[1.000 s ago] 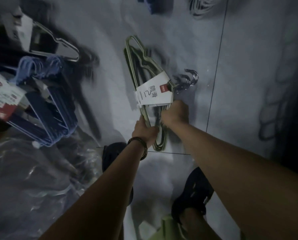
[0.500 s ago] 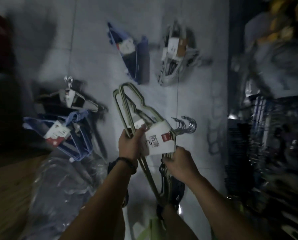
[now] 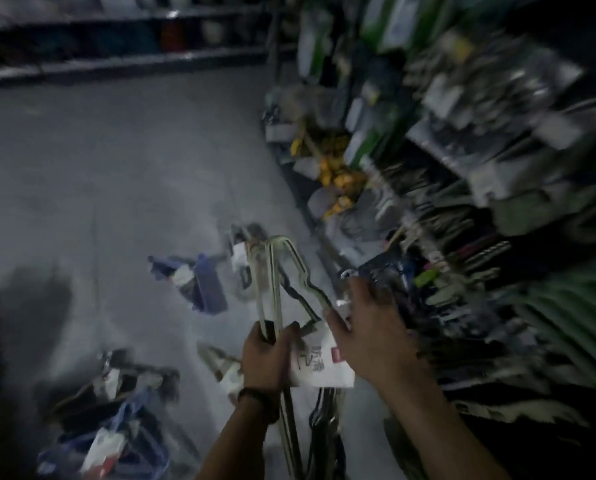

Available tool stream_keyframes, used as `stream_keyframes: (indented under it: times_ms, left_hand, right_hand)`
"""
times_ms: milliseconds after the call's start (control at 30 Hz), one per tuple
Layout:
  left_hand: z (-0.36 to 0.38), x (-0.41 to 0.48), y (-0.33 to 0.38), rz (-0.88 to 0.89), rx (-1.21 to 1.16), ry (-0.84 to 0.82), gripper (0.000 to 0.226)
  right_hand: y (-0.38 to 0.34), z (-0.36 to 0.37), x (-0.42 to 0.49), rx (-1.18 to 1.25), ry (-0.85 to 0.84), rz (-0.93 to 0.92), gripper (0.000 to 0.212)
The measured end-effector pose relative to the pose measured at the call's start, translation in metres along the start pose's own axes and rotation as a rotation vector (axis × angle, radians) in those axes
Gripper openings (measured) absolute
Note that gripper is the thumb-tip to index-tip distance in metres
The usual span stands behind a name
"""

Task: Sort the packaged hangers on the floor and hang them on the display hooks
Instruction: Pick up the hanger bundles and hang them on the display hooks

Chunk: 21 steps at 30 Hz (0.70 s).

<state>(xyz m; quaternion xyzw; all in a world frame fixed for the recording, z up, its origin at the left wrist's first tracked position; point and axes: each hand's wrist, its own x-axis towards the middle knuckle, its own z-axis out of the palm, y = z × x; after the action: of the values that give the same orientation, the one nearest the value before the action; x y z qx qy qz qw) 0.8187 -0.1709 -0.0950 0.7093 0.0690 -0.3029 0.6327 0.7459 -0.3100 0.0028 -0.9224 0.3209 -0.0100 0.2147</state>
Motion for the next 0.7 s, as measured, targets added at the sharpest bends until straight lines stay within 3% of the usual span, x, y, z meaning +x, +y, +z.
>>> stream_keyframes:
  times_ms: [133, 267, 400, 500, 567, 700]
  left_hand:
    - [0.051, -0.042, 0.057, 0.121, 0.084, -0.258, 0.044]
    - [0.1, -0.091, 0.1, 0.364, 0.161, -0.563, 0.021]
    - [0.148, -0.143, 0.14, 0.524, 0.197, -0.828, 0.033]
    - [0.197, -0.184, 0.17, 0.587, 0.204, -0.932, 0.027]
    - [0.237, -0.218, 0.186, 0.641, 0.189, -0.956, 0.02]
    - [0.307, -0.286, 0.204, 0.725, 0.136, -1.032, 0.032]
  right_hand:
    - [0.019, -0.055, -0.02, 0.124, 0.115, 0.142, 0.054]
    - [0.053, -0.116, -0.056, 0.204, 0.311, 0.252, 0.03]
    - [0.098, -0.166, -0.105, 0.217, 0.478, 0.316, 0.018]
    - [0.132, -0.202, -0.142, 0.226, 0.567, 0.365, 0.012]
    - [0.151, -0.226, -0.168, 0.22, 0.662, 0.391, 0.019]
    - [0.188, -0.272, -0.222, 0.24, 0.788, 0.444, 0.021]
